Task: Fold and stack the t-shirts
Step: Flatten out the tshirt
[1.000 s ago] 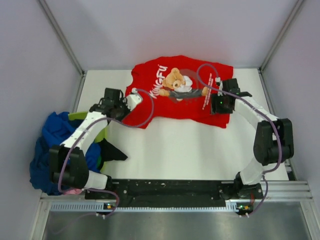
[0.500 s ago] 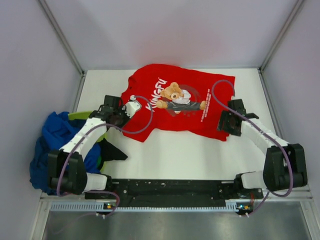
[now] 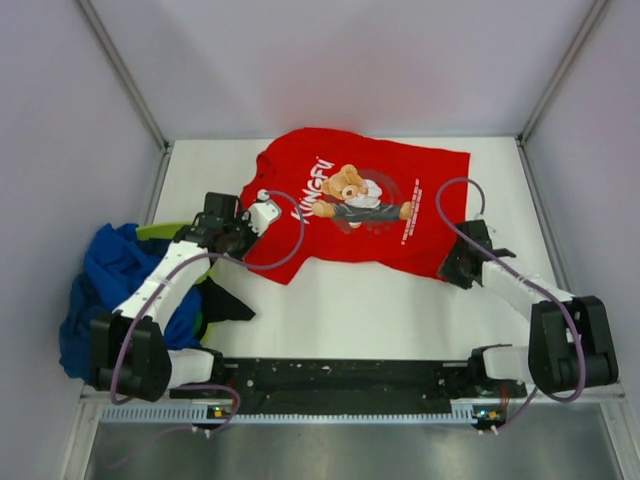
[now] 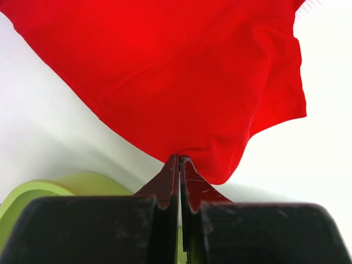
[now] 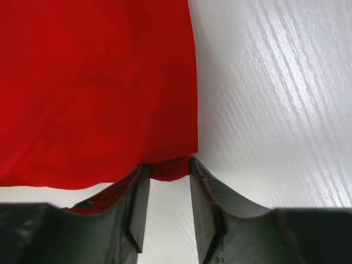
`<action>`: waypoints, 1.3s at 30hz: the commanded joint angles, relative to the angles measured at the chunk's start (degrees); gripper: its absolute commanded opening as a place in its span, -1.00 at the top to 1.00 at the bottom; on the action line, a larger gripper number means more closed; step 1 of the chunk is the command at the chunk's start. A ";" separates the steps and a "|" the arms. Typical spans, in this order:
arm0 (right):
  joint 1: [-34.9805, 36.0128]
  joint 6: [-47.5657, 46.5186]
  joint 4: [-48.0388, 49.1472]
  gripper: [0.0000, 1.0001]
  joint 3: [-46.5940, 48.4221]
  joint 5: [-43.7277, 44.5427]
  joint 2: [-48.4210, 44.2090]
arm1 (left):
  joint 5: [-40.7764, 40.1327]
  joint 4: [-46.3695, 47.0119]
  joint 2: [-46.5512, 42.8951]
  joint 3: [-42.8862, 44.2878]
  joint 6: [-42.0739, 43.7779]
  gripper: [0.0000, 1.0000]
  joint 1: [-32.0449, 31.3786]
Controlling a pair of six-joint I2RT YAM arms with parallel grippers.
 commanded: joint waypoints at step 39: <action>-7.68 -12.57 0.68 1.00 49.74 -14.16 9.87 | -20.08 -8.98 12.92 51.51 -7.82 1.00 0.34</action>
